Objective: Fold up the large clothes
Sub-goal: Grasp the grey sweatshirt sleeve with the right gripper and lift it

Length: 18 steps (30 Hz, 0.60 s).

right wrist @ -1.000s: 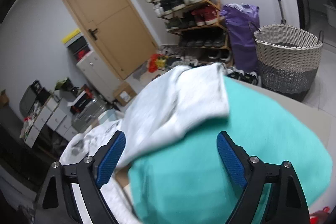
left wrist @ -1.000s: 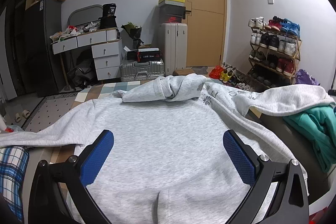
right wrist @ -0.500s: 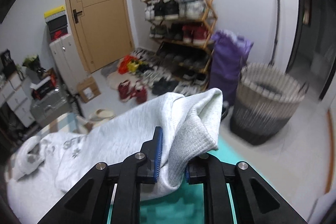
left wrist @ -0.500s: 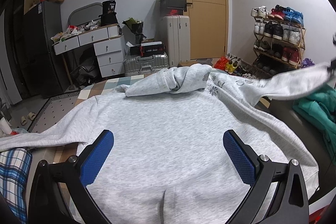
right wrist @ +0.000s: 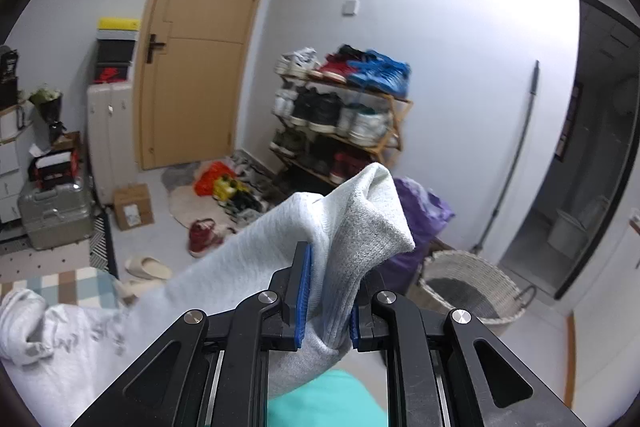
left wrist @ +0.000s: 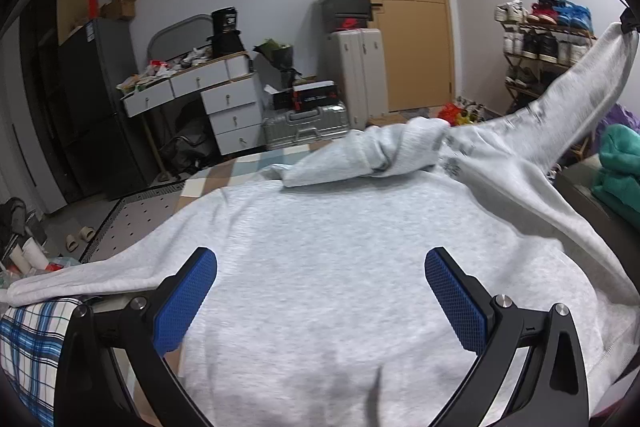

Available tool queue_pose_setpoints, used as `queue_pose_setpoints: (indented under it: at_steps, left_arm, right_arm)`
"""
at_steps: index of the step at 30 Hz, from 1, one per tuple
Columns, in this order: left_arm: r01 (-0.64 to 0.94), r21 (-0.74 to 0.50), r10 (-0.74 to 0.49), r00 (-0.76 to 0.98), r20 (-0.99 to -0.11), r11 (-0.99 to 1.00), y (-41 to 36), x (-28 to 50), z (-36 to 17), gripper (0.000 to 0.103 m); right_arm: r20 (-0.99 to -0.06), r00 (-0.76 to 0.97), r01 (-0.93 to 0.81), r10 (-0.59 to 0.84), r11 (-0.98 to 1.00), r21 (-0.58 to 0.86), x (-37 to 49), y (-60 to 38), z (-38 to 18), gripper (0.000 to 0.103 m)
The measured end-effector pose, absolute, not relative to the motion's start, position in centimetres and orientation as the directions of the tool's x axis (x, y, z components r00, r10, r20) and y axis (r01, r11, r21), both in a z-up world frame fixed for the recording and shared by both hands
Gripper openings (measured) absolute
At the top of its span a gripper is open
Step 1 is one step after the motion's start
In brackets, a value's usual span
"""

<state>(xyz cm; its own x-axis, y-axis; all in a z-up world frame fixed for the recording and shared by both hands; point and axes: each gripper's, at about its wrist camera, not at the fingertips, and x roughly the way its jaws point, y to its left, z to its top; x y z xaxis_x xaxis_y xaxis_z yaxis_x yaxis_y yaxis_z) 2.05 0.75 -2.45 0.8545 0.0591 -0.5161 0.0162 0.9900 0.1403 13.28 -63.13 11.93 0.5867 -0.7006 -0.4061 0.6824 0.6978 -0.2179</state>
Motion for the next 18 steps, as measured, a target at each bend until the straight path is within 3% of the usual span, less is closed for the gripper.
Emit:
queue_pose_setpoints:
  at_steps: [6, 9, 12, 18]
  left_arm:
    - [-0.046, 0.068, 0.074, 0.858, -0.509, 0.997, 3.6, 2.1, -1.7, 0.102]
    - [-0.089, 0.028, 0.091, 0.864, -0.495, 0.996, 5.4, 1.8, -1.2, 0.102]
    - [-0.139, -0.015, 0.115, 0.872, -0.476, 0.990, 7.4, 1.3, -0.6, 0.102]
    - [-0.241, -0.114, 0.170, 0.884, -0.436, 0.964, 12.1, -0.2, 0.3, 0.102]
  right_arm:
    - [-0.338, 0.778, 0.498, -0.530, 0.847, -0.184, 13.6, -54.5, 14.0, 0.015]
    - [-0.280, 0.877, 0.345, -0.390, 0.918, -0.197, 13.0, -47.3, 16.0, 0.015]
    - [-0.278, 0.930, 0.179, -0.238, 0.959, -0.221, 13.0, -40.5, 16.1, 0.015]
    - [-0.436, 0.896, -0.193, 0.086, 0.959, -0.208, 14.4, -25.3, 8.9, 0.010]
